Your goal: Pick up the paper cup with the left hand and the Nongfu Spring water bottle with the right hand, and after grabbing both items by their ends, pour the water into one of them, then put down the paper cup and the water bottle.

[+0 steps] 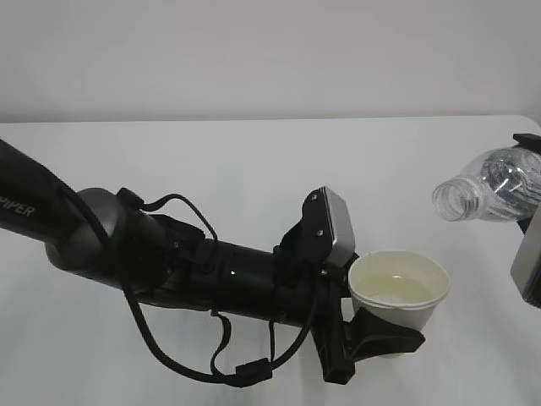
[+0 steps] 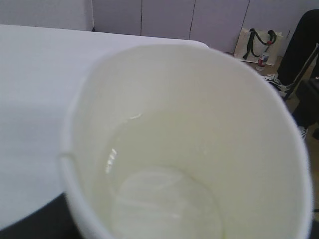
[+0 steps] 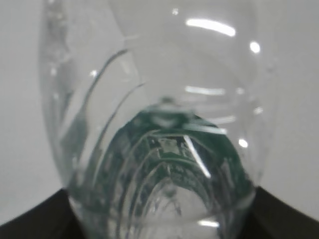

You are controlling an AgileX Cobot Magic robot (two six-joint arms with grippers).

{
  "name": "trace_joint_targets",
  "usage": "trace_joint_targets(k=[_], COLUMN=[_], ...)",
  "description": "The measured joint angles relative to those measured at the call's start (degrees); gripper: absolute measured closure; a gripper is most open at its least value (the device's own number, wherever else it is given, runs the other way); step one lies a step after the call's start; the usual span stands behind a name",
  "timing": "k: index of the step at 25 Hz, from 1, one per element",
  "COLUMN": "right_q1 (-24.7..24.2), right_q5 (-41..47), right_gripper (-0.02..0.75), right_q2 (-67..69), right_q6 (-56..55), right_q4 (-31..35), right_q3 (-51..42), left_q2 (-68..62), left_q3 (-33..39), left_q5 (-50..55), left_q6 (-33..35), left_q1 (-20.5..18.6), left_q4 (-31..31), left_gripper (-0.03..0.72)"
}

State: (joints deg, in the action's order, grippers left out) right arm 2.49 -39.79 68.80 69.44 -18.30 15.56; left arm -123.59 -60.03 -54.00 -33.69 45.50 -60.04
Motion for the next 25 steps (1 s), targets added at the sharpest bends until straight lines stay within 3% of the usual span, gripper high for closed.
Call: trace_joint_targets(k=[8,25], right_q1=[0.00,0.00], right_q5=[-0.33,-2.92], right_gripper=[0.284,0.284], right_q2=[0.00,0.00], right_q6=[-9.06,-41.45], right_q4=[0.10,0.20], right_q3=[0.00,0.00], left_q2=[0.00,0.00], left_q3=[0.00,0.00], left_q5=[-1.27,-1.21], left_q6=[0.00,-0.09], left_q1=[0.00,0.00], left_q4=[1.25,1.49], left_gripper=[0.252,0.253])
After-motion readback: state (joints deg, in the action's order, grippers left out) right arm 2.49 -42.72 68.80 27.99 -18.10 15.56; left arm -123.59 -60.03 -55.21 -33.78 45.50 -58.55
